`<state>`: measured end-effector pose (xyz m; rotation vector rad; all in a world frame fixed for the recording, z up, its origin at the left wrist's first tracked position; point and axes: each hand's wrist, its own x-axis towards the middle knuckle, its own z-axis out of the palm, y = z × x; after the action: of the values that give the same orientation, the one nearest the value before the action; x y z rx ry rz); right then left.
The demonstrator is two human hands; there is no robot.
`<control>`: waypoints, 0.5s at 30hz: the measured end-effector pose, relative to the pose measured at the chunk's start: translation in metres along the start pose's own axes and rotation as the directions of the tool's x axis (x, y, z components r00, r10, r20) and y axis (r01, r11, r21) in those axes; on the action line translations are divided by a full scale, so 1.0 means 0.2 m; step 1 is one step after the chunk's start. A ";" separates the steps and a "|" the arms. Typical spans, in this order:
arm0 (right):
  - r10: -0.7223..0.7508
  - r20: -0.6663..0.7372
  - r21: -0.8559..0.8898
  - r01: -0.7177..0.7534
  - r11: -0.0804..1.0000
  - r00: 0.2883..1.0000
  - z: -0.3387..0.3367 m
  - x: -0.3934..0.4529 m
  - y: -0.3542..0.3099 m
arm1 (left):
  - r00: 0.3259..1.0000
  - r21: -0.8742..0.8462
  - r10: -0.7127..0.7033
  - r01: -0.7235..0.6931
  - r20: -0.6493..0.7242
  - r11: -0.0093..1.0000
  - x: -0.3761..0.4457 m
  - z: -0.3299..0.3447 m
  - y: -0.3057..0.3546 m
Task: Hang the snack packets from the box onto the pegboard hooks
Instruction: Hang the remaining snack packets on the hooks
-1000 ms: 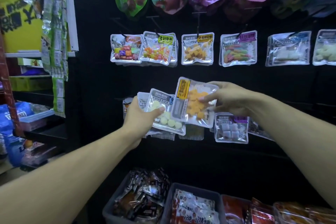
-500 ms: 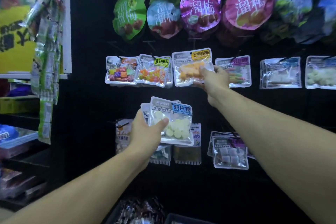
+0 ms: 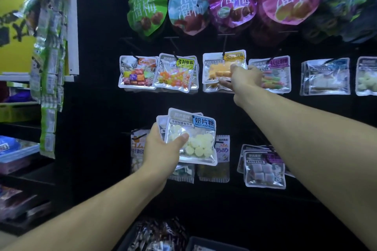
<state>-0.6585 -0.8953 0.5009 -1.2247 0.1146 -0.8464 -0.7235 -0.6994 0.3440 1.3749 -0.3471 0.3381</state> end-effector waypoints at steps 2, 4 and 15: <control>-0.005 -0.030 -0.036 0.004 0.999 1.000 0.01 0.01 0.00 | 1.000 -0.004 0.000 0.000 -0.016 1.000 0.01 0.00 -0.02; -0.028 -0.064 -0.116 0.020 0.993 0.998 0.02 0.04 0.02 | 0.999 -0.003 -0.005 0.005 -0.032 1.000 0.03 0.00 -0.04; -0.019 -0.119 -0.302 -0.018 0.953 0.993 -0.02 0.21 0.15 | 1.000 0.012 -0.023 0.023 -0.002 1.000 0.07 -0.10 -0.11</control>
<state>-0.6158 -0.9216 0.4889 -1.4592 0.3535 -0.9268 -0.7007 -0.6824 0.3274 1.3894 -0.3277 0.3226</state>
